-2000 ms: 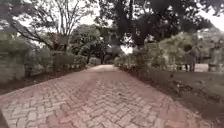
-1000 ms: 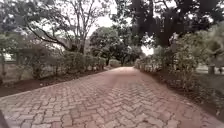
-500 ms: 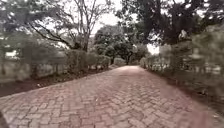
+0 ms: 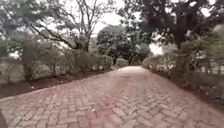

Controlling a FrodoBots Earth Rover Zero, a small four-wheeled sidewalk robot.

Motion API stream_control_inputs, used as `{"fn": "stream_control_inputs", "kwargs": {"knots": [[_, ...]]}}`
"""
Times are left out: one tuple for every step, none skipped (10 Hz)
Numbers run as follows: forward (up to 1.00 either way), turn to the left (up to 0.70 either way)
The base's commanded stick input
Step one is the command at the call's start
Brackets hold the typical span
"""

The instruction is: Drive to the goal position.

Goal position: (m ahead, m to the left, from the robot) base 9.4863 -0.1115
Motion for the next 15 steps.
{"fn": "stream_control_inputs", "kwargs": {"knots": [[0.7,0.0],[0.7,0.0],[0.7,0.0],[0.7,0.0],[0.7,0.0],[0.7,0.0],[0.7,0.0],[0.7,0.0],[0.7,0.0],[0.7,0.0],[0.7,0.0],[0.7,0.0],[0.7,0.0],[0.7,-0.14],[0.7,-0.3]]}}
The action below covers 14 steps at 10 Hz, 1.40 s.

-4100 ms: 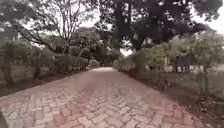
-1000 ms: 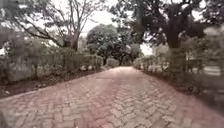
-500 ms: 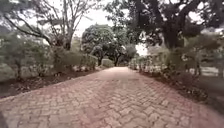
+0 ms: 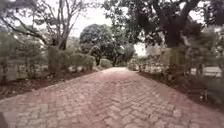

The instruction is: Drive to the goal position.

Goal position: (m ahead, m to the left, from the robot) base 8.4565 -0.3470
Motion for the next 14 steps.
{"fn": "stream_control_inputs", "kwargs": {"knots": [[0.7,-0.15],[0.7,-0.02],[0.7,0.0],[0.7,0.0],[0.7,0.0],[0.7,0.0],[0.7,0.0],[0.7,0.0],[0.7,0.0],[0.7,0.0],[0.7,0.0],[0.7,0.0],[0.7,0.0],[0.7,0.0]]}}
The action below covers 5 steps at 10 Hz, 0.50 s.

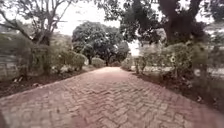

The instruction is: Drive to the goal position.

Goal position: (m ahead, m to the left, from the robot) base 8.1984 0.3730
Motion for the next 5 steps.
{"fn": "stream_control_inputs", "kwargs": {"knots": [[0.7,0.0],[0.7,0.0],[0.7,0.0],[0.7,0.0],[0.7,0.0]]}}
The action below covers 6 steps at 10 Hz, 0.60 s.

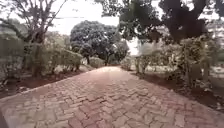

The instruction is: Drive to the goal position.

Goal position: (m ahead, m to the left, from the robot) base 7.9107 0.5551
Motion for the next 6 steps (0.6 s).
{"fn": "stream_control_inputs", "kwargs": {"knots": [[0.7,0.0],[0.7,0.0],[0.7,0.0],[0.7,0.0],[0.7,0.0],[0.7,0.0]]}}
